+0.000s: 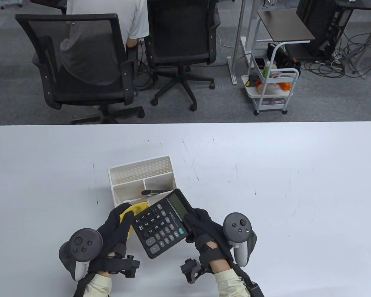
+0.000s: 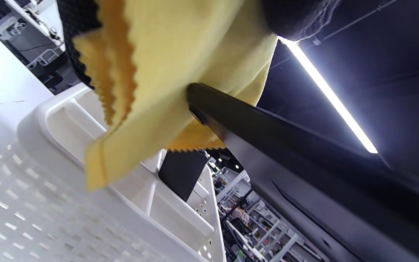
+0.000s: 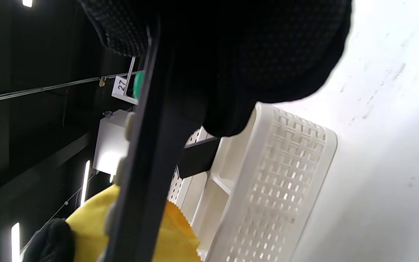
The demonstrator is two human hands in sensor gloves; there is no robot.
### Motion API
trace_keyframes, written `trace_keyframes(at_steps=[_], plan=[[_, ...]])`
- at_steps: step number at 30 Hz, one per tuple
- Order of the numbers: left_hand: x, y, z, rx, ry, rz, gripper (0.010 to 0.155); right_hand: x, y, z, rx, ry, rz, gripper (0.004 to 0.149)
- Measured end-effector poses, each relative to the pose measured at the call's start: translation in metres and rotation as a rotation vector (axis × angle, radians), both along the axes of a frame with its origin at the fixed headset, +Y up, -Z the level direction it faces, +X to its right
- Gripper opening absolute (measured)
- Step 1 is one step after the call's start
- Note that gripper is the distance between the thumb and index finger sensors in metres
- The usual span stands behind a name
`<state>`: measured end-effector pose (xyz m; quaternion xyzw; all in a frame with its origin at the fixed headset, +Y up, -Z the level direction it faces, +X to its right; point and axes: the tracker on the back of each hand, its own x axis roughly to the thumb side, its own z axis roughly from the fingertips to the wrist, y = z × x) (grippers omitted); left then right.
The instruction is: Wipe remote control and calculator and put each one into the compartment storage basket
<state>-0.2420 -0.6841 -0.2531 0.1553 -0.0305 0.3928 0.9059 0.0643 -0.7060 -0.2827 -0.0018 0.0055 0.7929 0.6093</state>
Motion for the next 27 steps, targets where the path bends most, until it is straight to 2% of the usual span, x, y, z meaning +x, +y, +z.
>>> trace_keyframes(at_steps=[9, 11, 14, 17, 20, 24, 25, 27], plan=[[0.037, 0.000, 0.006, 0.137, -0.197, -0.278, 0.049, -0.010, -0.002, -0.004, 0.019, -0.171, -0.156, 0.051], [0.046, -0.002, 0.008, 0.164, -0.243, -0.385, 0.053, -0.013, -0.007, -0.004, 0.019, -0.169, -0.232, 0.052], [0.057, -0.004, 0.010, 0.223, -0.232, -0.607, 0.060, -0.015, -0.017, -0.004, 0.015, -0.142, -0.304, 0.051], [0.063, -0.008, 0.011, 0.273, -0.241, -0.745, 0.062, -0.014, -0.021, -0.003, 0.006, -0.089, -0.323, 0.052], [0.065, -0.009, 0.012, 0.289, -0.273, -0.778, 0.066, -0.013, -0.023, -0.004, -0.013, 0.003, -0.356, 0.057], [0.066, -0.005, 0.013, 0.318, -0.299, -0.765, 0.061, -0.011, -0.023, -0.005, -0.028, 0.114, -0.345, 0.069], [0.066, -0.005, 0.013, 0.320, -0.300, -0.766, 0.061, -0.010, -0.023, -0.004, -0.020, 0.110, -0.330, 0.067], [0.068, -0.005, 0.014, 0.328, -0.299, -0.770, 0.060, -0.008, -0.023, -0.002, 0.021, 0.015, -0.306, 0.064]])
